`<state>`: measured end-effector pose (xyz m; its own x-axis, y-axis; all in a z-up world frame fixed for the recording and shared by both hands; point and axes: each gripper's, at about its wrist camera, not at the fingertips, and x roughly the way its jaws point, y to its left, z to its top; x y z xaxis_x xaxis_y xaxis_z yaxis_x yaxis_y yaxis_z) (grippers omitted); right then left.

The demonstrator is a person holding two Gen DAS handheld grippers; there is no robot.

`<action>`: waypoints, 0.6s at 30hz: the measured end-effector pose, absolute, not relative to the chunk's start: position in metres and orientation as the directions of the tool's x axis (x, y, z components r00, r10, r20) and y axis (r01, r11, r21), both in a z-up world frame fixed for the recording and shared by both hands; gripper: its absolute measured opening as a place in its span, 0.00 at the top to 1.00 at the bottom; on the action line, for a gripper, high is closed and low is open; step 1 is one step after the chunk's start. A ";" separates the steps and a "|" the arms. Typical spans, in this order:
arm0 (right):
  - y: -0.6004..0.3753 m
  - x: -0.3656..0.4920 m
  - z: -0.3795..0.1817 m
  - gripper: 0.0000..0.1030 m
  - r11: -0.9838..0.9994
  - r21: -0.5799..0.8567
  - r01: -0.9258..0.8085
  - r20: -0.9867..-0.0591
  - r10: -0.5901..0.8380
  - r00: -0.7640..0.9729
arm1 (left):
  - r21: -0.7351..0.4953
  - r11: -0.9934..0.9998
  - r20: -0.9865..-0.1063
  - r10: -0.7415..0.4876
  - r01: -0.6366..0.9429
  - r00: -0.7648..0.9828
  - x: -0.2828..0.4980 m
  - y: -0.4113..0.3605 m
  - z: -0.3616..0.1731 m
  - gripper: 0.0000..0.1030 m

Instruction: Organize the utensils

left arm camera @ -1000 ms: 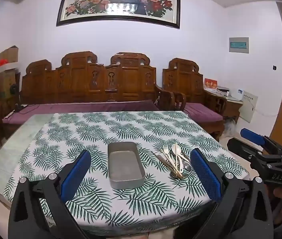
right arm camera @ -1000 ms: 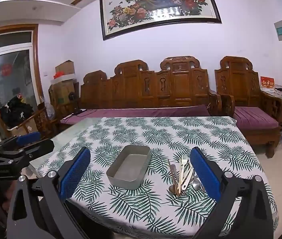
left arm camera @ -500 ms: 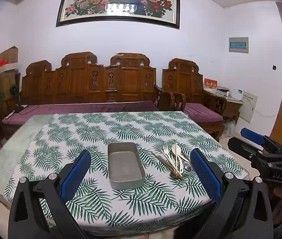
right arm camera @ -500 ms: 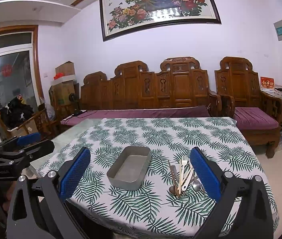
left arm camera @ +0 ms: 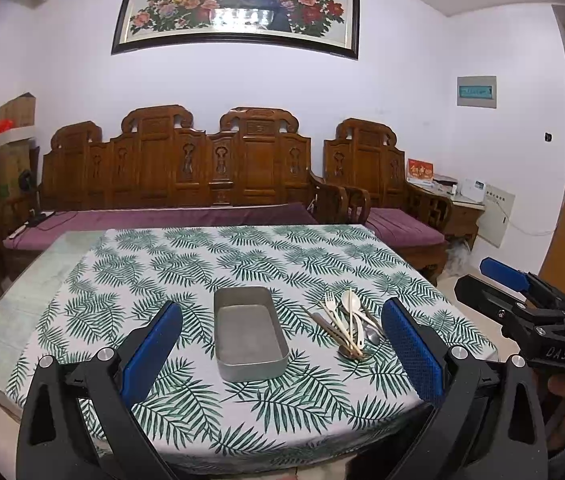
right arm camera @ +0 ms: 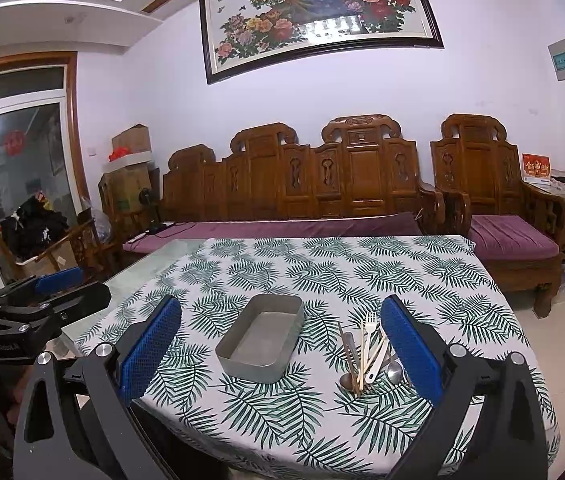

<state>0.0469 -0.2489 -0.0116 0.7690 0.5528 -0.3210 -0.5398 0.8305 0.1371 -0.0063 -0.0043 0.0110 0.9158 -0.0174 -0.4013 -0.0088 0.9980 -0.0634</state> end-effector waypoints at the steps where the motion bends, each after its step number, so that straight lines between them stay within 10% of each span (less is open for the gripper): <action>1: -0.249 0.046 -0.011 0.02 0.830 0.138 -0.540 -0.320 0.553 0.769 | -0.064 0.998 -0.401 -0.017 -0.009 0.916 -0.006 -0.004 0.011 0.06; 18: -0.249 0.045 -0.009 0.02 0.830 0.140 -0.541 -0.316 0.555 0.770 | -0.063 0.998 -0.394 -0.021 -0.004 0.919 -0.008 -0.006 0.013 0.06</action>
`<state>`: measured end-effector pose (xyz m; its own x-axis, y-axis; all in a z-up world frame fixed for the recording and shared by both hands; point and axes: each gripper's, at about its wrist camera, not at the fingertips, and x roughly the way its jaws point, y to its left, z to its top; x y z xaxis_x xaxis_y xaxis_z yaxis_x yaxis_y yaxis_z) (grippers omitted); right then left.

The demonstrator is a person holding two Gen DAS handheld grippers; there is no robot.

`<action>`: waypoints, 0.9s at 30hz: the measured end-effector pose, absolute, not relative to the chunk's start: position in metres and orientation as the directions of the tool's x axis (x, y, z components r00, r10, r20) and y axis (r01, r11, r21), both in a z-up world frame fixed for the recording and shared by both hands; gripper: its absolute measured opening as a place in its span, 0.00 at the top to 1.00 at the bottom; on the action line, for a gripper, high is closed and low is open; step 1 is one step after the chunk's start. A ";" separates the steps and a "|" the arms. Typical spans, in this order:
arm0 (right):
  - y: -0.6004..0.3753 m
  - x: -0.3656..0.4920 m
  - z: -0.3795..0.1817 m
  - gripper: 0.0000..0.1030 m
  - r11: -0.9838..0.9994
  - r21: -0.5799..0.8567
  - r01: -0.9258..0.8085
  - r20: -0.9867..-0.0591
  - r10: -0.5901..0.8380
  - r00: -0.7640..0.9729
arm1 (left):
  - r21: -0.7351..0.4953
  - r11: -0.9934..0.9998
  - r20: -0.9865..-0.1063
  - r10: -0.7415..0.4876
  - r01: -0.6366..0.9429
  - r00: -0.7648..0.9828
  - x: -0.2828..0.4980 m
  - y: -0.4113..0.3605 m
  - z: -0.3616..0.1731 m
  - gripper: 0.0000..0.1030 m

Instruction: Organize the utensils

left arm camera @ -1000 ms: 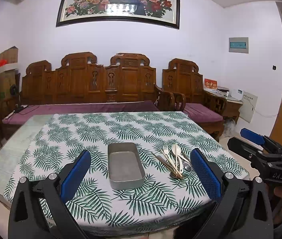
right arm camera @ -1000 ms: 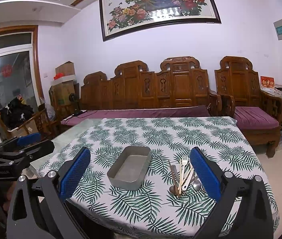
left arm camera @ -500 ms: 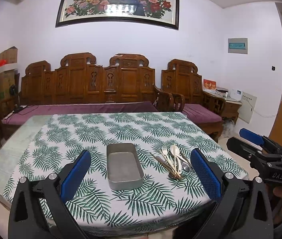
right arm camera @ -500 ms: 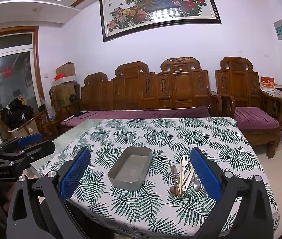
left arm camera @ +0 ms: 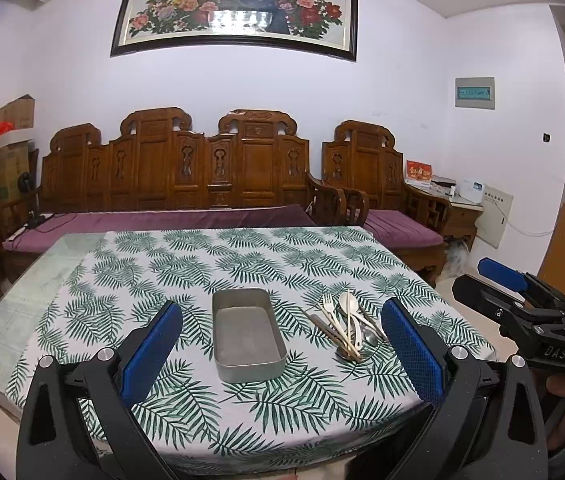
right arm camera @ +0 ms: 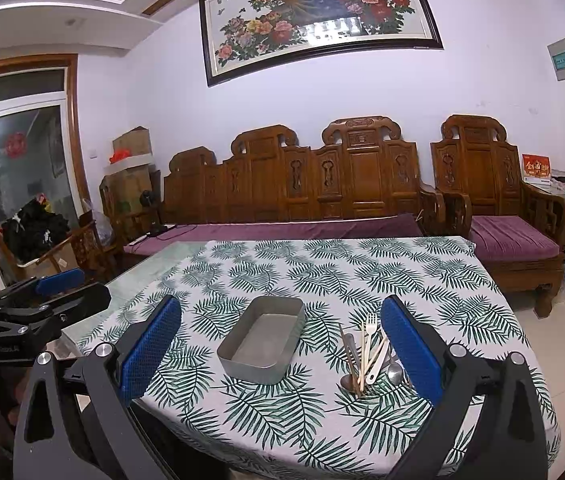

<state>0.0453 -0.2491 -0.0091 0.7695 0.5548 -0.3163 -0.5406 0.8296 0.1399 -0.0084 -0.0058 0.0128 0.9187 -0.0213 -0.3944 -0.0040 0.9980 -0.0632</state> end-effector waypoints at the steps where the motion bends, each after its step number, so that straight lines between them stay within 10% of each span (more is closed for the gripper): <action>1: -0.249 0.045 -0.009 0.02 0.830 0.139 -0.540 -0.316 0.554 0.770 | -0.063 0.998 -0.393 -0.022 -0.003 0.919 -0.009 -0.006 0.013 0.06; 27: -0.249 0.040 -0.003 0.02 0.828 0.142 -0.542 -0.317 0.557 0.768 | -0.059 0.998 -0.406 -0.026 0.003 0.913 -0.011 -0.007 0.008 0.06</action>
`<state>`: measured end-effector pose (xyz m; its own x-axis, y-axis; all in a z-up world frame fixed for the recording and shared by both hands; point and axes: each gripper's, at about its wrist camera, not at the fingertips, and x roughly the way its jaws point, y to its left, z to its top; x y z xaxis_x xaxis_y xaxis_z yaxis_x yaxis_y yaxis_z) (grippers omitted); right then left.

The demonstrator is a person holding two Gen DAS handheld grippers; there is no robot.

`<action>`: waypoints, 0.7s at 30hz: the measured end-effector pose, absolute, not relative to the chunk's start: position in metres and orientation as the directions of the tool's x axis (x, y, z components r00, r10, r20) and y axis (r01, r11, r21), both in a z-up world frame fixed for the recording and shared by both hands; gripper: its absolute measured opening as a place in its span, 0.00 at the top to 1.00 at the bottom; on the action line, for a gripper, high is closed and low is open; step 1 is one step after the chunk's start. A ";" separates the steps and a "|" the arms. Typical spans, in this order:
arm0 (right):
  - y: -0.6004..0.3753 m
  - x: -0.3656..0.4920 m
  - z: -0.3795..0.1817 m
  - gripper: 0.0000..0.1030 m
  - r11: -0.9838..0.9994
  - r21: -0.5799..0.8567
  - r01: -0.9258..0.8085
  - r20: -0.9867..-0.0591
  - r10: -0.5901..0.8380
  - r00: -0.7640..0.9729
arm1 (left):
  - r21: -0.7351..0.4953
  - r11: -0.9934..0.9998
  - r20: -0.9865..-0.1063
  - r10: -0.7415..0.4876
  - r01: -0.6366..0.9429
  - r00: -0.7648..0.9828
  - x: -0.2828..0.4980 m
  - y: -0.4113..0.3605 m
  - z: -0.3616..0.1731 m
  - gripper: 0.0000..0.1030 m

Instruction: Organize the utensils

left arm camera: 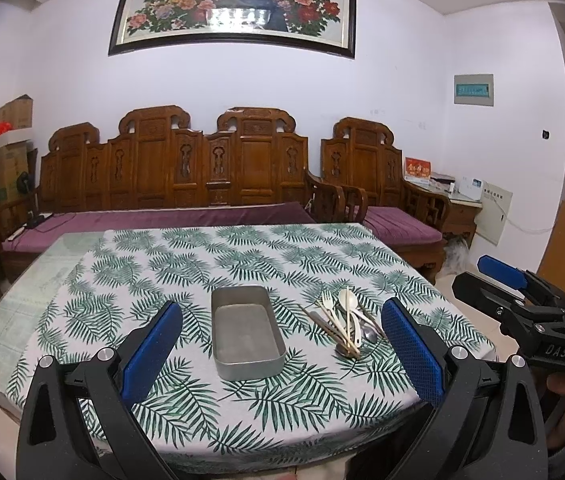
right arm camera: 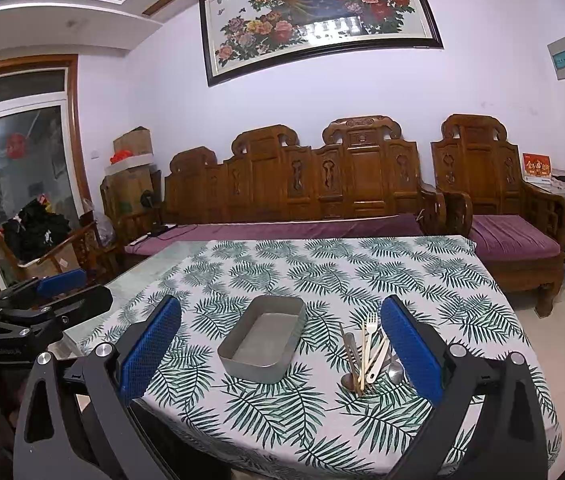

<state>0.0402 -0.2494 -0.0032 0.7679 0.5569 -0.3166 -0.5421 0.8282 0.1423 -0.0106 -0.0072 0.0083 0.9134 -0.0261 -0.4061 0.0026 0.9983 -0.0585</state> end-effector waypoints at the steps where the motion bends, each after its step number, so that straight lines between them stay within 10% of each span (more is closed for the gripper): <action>1: -0.250 0.041 -0.005 0.02 0.829 0.143 -0.541 -0.320 0.556 0.767 | -0.058 0.998 -0.411 -0.026 0.003 0.911 -0.009 -0.007 0.007 0.06; 7: -0.255 0.053 -0.018 0.04 0.837 0.140 -0.529 -0.351 0.542 0.764 | -0.065 0.998 -0.453 -0.042 0.014 0.891 0.006 -0.006 -0.008 0.06; 21: -0.269 0.122 -0.064 0.43 0.871 0.100 -0.481 -0.484 0.465 0.741 | -0.012 0.998 -0.547 -0.059 0.063 0.835 0.059 -0.020 -0.042 0.06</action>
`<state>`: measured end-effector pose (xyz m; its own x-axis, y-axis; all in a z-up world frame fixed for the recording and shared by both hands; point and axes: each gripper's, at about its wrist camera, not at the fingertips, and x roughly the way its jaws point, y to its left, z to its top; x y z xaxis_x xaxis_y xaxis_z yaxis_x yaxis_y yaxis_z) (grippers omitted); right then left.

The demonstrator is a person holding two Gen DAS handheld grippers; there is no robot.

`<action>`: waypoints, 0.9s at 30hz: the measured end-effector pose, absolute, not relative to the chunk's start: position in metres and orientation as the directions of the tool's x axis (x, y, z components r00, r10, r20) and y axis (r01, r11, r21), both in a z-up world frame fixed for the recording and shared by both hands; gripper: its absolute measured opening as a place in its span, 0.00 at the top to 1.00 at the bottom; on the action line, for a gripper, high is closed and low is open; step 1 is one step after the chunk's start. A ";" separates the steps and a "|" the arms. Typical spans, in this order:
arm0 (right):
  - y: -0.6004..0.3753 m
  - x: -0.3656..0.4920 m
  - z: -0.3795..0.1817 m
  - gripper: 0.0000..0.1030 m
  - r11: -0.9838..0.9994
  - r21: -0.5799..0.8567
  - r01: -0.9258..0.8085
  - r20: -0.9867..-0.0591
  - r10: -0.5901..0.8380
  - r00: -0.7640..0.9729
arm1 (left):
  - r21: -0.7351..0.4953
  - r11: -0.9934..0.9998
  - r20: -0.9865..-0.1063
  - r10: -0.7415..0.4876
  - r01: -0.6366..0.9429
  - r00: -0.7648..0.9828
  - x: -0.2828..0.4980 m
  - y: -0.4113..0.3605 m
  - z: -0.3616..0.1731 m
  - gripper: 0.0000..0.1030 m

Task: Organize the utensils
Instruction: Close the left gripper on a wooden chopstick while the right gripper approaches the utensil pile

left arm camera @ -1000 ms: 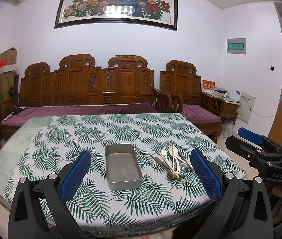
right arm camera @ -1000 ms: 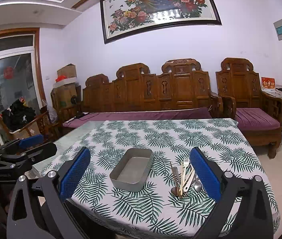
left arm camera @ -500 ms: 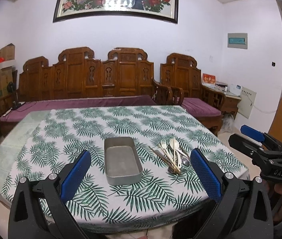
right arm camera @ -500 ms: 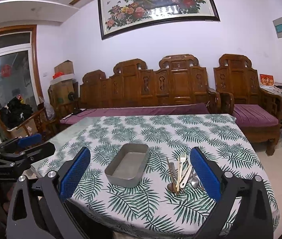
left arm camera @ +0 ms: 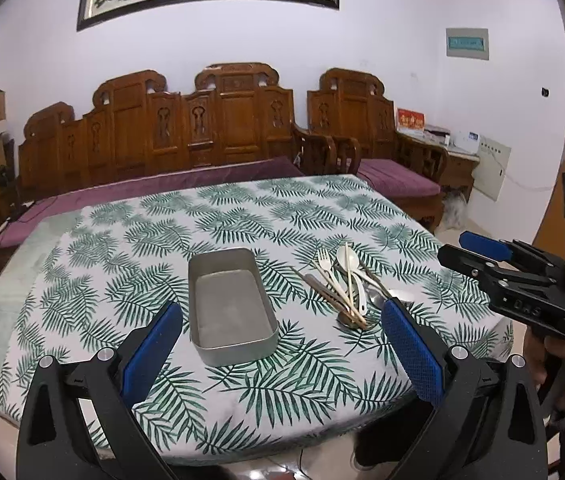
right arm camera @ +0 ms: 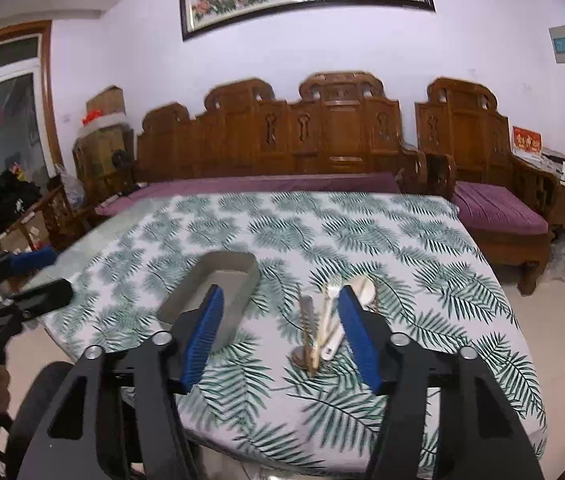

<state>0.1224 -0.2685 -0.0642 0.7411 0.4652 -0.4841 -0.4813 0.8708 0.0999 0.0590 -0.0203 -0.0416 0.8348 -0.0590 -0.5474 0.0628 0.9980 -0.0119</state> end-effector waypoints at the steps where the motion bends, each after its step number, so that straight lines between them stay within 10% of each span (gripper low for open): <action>1: -0.270 0.128 -0.068 0.47 0.874 0.093 -0.478 -0.494 0.457 0.739 | -0.006 0.998 -0.554 -0.060 0.068 0.830 0.065 -0.021 -0.044 0.06; 12: -0.282 0.197 -0.098 0.56 0.887 0.073 -0.456 -0.597 0.406 0.693 | -0.061 0.988 -0.637 -0.148 0.142 0.756 0.124 -0.036 -0.084 0.08; 27: -0.298 0.236 -0.148 0.70 0.881 0.097 -0.464 -0.685 0.397 0.611 | -0.111 0.973 -0.756 -0.214 0.201 0.619 0.198 -0.090 -0.158 0.34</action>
<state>0.2359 -0.2982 -0.1482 0.6107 0.3972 -0.6850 -0.4636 0.8807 0.0972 0.1984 -0.0899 -0.1578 0.6186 -0.2142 -0.7559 0.2010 0.9732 -0.1114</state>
